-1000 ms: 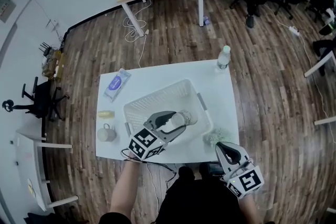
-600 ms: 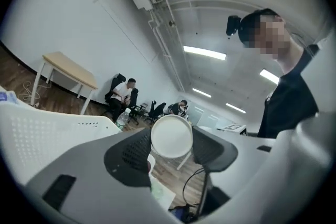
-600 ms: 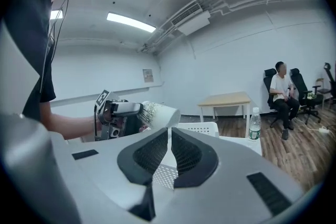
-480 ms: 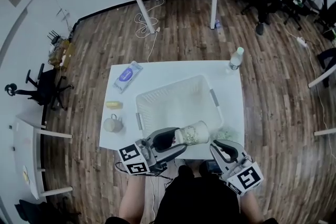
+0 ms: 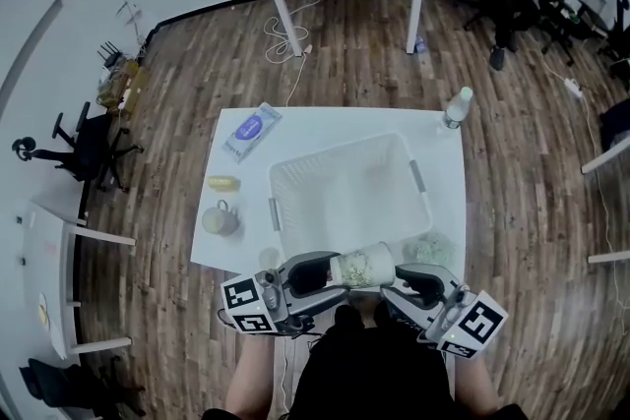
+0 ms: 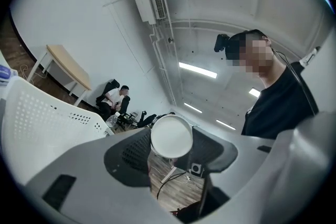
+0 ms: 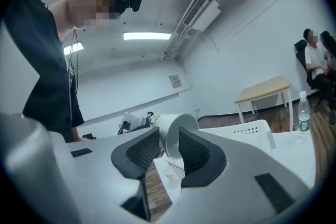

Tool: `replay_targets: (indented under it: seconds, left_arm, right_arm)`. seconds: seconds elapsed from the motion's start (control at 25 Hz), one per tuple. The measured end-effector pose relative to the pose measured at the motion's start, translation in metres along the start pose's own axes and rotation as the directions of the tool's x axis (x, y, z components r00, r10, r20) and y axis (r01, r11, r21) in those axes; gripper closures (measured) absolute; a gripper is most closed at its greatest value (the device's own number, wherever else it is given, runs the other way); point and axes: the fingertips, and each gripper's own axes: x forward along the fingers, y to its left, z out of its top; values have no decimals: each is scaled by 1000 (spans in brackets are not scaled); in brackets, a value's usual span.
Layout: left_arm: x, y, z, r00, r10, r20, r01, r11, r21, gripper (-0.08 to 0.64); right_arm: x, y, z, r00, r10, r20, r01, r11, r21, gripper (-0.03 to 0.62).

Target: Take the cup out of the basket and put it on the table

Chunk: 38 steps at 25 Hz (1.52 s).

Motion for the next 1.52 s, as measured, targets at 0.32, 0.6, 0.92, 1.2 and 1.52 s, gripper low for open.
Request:
replay_targets:
  seconds: [0.32, 0.6, 0.92, 1.2, 1.52]
  left_arm:
    - [-20, -6, -7, 1000, -14, 21, 15, 1000, -22, 308]
    - [-30, 13, -36, 993, 111, -34, -111, 994, 1, 314]
    - [-56, 31, -71, 961, 264, -80, -266, 964, -12, 452]
    - [-70, 41, -100, 906, 400, -138, -392, 916, 80, 551]
    - [-73, 43, -140, 820, 510, -260, -470, 859, 204, 551]
  right_arm:
    - [7, 28, -4, 993, 118, -3, -118, 992, 37, 543]
    - [7, 31, -23, 991, 97, -94, -100, 995, -29, 558]
    - [-4, 23, -59, 976, 28, -214, -45, 996, -73, 560]
    - [-5, -4, -132, 877, -132, -463, 23, 972, -233, 561]
    - [1, -54, -239, 604, -329, -725, -121, 862, -492, 561]
